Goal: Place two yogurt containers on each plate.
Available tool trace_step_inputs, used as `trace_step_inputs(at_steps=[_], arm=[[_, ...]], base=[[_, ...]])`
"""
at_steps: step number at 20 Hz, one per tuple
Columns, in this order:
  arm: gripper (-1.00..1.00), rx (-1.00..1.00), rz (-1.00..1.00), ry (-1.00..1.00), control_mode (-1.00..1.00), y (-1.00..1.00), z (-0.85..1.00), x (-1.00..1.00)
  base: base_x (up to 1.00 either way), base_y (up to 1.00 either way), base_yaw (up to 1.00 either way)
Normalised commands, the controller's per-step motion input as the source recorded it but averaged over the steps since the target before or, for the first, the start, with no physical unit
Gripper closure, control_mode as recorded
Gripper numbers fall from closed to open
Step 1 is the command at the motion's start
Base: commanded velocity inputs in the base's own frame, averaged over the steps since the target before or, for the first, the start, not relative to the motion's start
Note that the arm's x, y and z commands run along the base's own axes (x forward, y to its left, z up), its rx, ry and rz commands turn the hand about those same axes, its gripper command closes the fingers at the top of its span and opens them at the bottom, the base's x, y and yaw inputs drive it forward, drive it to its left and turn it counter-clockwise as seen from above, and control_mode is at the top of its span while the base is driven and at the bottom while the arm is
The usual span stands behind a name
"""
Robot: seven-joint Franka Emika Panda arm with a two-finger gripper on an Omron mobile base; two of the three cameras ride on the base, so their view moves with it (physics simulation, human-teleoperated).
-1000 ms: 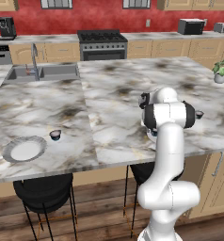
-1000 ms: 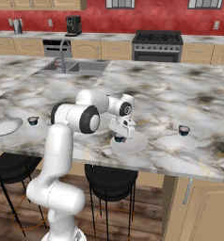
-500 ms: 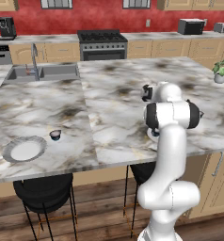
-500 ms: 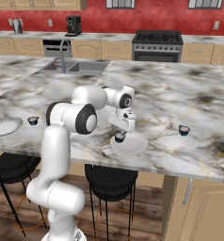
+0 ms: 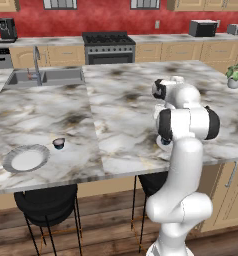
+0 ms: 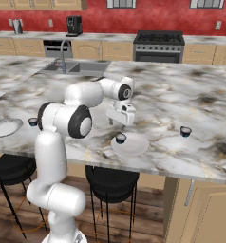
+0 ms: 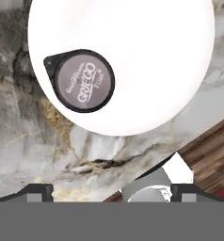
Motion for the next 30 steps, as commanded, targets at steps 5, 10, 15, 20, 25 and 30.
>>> trace_step_inputs(at_steps=[5, 10, 15, 20, 25, 30], arm=[[-1.00, -0.01, 0.06, -0.01, -1.00, 0.67, 0.35, -0.55], [-1.00, -0.01, 0.17, -0.05, -1.00, 0.76, 0.32, -0.51], [-1.00, 0.00, 0.29, -0.23, -1.00, 0.12, 0.15, -0.64], [-1.00, 0.00, 0.33, -0.16, -1.00, -0.09, 0.08, -0.44], [-1.00, 0.01, 0.18, -0.08, -1.00, 0.00, 0.27, -0.09], [-1.00, 0.05, 0.01, 0.00, -1.00, -0.05, 0.29, 0.00]], base=[[0.00, 0.00, 0.00], [0.00, 0.00, 0.00], [0.00, 0.00, 0.00], [0.00, 0.00, 0.00], [0.00, 0.00, 0.00], [0.00, 0.00, 0.00]])
